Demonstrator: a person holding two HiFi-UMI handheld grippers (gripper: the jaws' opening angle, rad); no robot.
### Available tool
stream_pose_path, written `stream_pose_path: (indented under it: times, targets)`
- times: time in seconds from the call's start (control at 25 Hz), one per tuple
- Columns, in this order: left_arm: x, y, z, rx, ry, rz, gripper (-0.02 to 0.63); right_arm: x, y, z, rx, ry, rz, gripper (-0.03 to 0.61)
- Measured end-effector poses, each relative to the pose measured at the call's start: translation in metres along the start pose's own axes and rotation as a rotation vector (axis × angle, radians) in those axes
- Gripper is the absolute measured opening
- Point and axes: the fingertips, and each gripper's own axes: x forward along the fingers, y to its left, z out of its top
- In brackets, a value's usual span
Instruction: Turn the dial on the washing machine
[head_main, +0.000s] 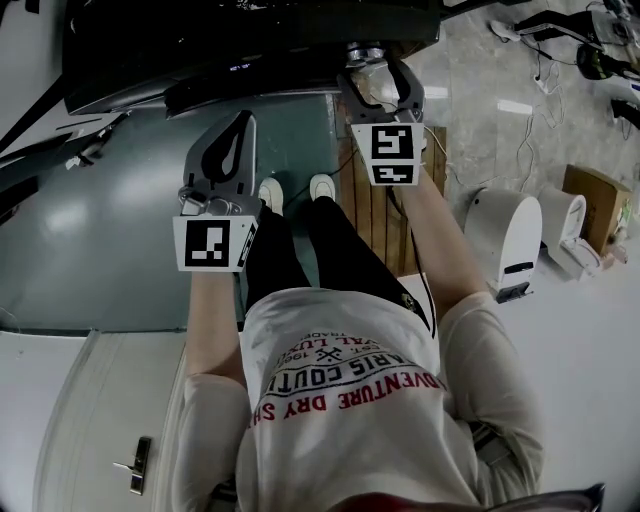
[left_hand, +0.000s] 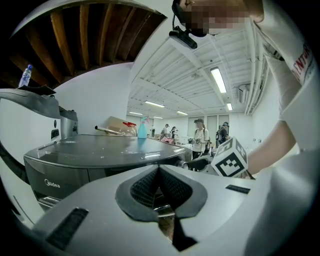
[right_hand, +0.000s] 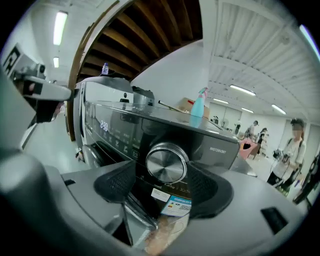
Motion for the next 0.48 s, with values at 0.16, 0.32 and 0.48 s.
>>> stream_pose_path:
  times: [0.16,0.32,0.48]
  targets:
    - [0.0013,-0.0018,-0.0002,0.005,-0.003,-0.003,0.015,-0.0036,0.0004,-0.0005,-0.151,-0.006,-0.046,0.321]
    - [0.0003,-0.0038,-0.0031,0.014,0.000,-0.009,0.015,0.0015,-0.0036,0.0000,-0.308,0.024,-0.112,0.319]
    - [-0.0015,-0.0073,-0.0015,0.010,0.008,-0.012,0.015,0.0009,-0.0075,0.0020,-0.379,0.044,-0.153,0.316]
